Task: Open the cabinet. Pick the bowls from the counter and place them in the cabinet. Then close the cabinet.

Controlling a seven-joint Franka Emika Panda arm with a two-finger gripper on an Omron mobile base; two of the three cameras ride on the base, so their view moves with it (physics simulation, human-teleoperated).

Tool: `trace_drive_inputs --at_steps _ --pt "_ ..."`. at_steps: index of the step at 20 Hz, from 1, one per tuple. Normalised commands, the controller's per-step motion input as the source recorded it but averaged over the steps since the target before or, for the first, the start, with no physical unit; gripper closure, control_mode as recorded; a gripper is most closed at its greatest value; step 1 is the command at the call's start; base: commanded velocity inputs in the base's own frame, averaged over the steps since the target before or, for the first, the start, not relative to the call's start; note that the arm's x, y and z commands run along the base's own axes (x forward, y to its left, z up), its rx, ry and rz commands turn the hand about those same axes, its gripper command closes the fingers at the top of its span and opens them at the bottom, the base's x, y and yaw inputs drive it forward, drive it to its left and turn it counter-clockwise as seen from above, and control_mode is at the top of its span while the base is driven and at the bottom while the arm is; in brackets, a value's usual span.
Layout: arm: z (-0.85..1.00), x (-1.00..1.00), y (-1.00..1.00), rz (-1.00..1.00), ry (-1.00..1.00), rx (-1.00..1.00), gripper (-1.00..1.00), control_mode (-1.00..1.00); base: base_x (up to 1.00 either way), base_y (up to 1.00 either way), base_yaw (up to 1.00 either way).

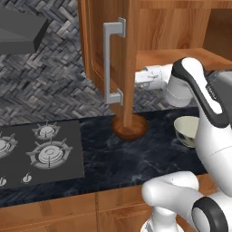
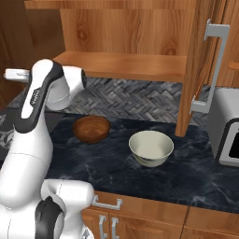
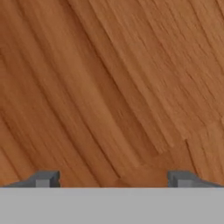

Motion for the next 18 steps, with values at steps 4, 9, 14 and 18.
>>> trace_drive_inputs --at_steps 4,9,14,18 --pt "-0.06 0.03 0.17 0.0 0.01 -0.05 -1.0 -1.0 0.0 0.0 0.0" --pt "-0.07 0.24 -0.16 -0.15 0.0 -0.04 -1.0 -1.0 0.0 0.0 0.0" --pt "-0.09 0.14 -0.47 -0.41 0.0 -0.18 -1.0 -1.0 0.0 0.0 0.0" --pt "-0.09 0.0 -0.64 -0.5 0.07 -0.24 -1.0 -1.0 0.0 0.0 0.0"
